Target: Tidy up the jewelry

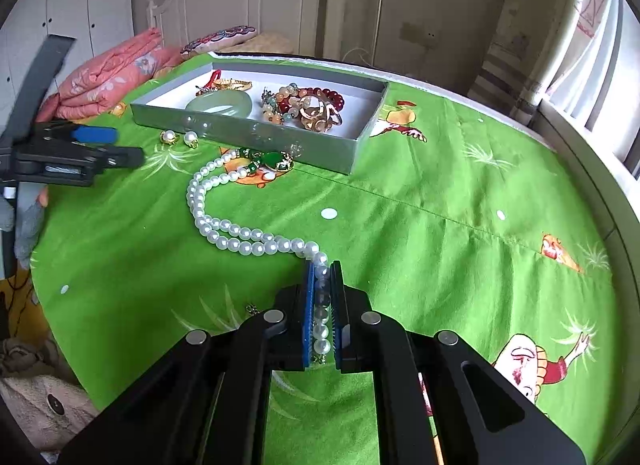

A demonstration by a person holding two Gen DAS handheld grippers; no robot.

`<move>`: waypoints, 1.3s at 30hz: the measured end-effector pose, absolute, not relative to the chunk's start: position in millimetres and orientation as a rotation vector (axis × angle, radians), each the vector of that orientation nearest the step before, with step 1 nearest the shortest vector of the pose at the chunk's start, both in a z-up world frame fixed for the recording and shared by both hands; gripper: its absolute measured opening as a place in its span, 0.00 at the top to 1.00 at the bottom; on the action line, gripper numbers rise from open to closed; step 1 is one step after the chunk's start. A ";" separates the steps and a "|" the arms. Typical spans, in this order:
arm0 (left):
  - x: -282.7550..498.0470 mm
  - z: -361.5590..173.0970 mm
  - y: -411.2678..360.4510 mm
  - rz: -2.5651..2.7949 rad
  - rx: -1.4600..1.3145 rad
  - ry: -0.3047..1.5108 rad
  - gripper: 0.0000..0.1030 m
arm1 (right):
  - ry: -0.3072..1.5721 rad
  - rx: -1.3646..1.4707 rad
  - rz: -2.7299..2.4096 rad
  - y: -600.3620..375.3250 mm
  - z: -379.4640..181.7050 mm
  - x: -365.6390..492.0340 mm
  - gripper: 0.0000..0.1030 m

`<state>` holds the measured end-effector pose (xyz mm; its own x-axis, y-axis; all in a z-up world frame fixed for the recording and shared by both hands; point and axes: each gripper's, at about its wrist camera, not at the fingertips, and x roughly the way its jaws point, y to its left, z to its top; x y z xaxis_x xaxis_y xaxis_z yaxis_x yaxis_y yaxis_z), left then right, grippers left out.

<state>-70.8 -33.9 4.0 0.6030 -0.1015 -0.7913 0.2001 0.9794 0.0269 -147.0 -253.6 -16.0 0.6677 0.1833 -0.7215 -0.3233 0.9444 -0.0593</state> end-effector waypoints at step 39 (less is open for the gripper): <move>-60.8 22.6 -58.7 -0.292 0.131 0.819 0.76 | 0.790 -0.177 0.293 -254.1 -16.4 -145.3 0.93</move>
